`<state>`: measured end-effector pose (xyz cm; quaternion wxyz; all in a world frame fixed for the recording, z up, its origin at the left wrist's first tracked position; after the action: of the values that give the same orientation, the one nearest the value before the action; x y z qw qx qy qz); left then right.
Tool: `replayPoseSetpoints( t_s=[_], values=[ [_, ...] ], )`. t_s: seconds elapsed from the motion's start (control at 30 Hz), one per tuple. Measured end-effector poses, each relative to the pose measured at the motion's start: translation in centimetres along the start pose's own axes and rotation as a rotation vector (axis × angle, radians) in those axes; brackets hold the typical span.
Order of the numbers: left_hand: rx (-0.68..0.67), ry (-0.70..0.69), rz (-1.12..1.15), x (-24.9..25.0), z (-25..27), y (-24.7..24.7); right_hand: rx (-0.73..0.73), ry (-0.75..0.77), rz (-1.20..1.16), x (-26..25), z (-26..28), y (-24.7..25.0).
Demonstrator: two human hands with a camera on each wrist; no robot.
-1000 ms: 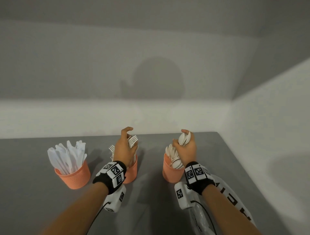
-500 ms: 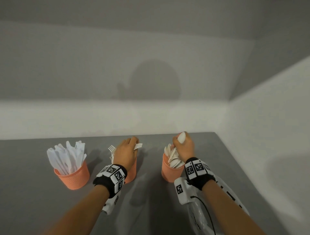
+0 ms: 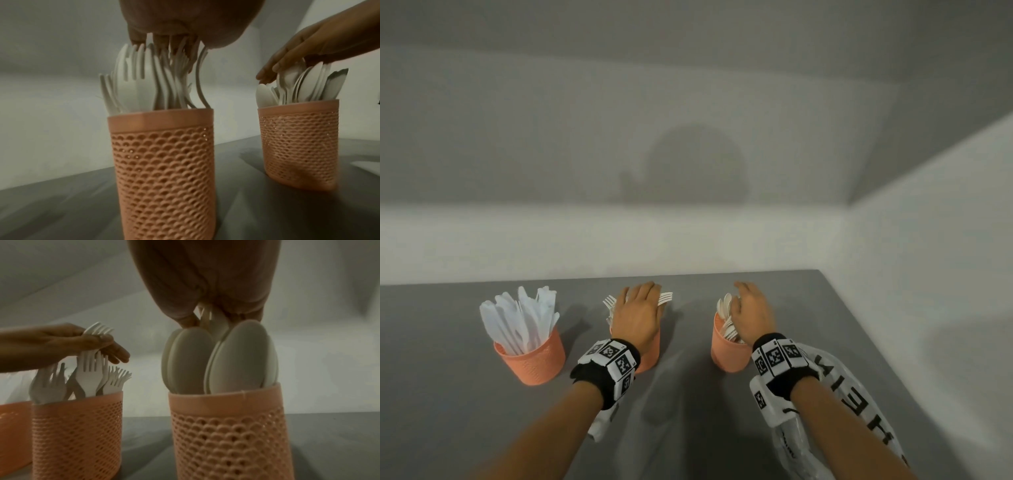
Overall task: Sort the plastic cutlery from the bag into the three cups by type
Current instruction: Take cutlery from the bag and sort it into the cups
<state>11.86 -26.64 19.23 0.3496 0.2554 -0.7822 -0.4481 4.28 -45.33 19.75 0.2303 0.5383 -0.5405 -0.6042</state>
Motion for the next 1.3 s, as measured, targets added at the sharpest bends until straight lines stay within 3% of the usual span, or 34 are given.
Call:
replayPoseSetpoints(
  t_s=[0.07, 0.13, 0.3, 0.4, 0.47, 0.57, 0.7, 0.83, 0.93, 1.07, 1.2, 1.3],
  values=[
    [-0.083, 0.094, -0.004, -0.2, 0.3, -0.7, -0.020, 0.017, 0.127, 0.0, 0.0, -0.3],
    [-0.085, 0.103, -0.004, -0.3, 0.3, -0.9, -0.009, 0.014, 0.154, -0.2, 0.0, -0.2],
    [0.039, -0.131, 0.006, 1.2, -0.1, 0.4, -0.056, 0.042, 0.226, -0.7, -0.5, -1.2],
    [0.103, -0.150, -0.006, 0.7, -0.1, 1.1, -0.063, 0.033, 0.260, -0.4, -0.6, -2.0],
    [0.108, -0.046, 0.019, -0.6, 0.0, 1.3, -0.064, 0.038, 0.269, -0.2, -0.6, -2.3],
    [-0.015, 0.123, 0.024, -1.9, 0.6, 0.6, -0.081, 0.030, 0.289, 0.0, -0.7, -2.6],
    [-0.190, 0.256, 0.006, -1.8, 0.7, -0.5, -0.090, 0.000, 0.352, -0.2, -0.7, -2.5],
    [-0.221, 0.341, 0.075, -2.6, 1.2, -0.9, -0.124, -0.016, 0.376, -0.3, -0.3, -2.2],
    [-0.231, 0.298, 0.158, -2.1, 1.1, -0.5, -0.213, -0.008, 0.390, -0.4, 0.0, -2.9],
    [-0.072, 0.257, 0.228, -2.1, 1.1, 1.0, -0.224, -0.032, 0.413, -0.3, 0.1, -3.4],
    [-0.197, 0.156, 0.012, -1.8, 1.9, -1.3, -0.244, -0.043, 0.405, 0.0, 0.0, -3.6],
    [-0.156, 0.117, 0.054, -1.9, 1.1, -1.1, -0.213, -0.038, 0.367, 0.1, -0.3, -3.5]
  ],
)
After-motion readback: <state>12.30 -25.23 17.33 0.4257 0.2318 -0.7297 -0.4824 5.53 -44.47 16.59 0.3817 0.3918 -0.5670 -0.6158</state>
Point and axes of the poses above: each hand's wrist, its own z-axis away from the middle knuckle, its own y-axis out of the back of the hand, x = y × z, the point moved 6 cm from there along -z, towards the middle knuckle, and after that the axes turned 7 degrees about z, right-handed, at the moved point
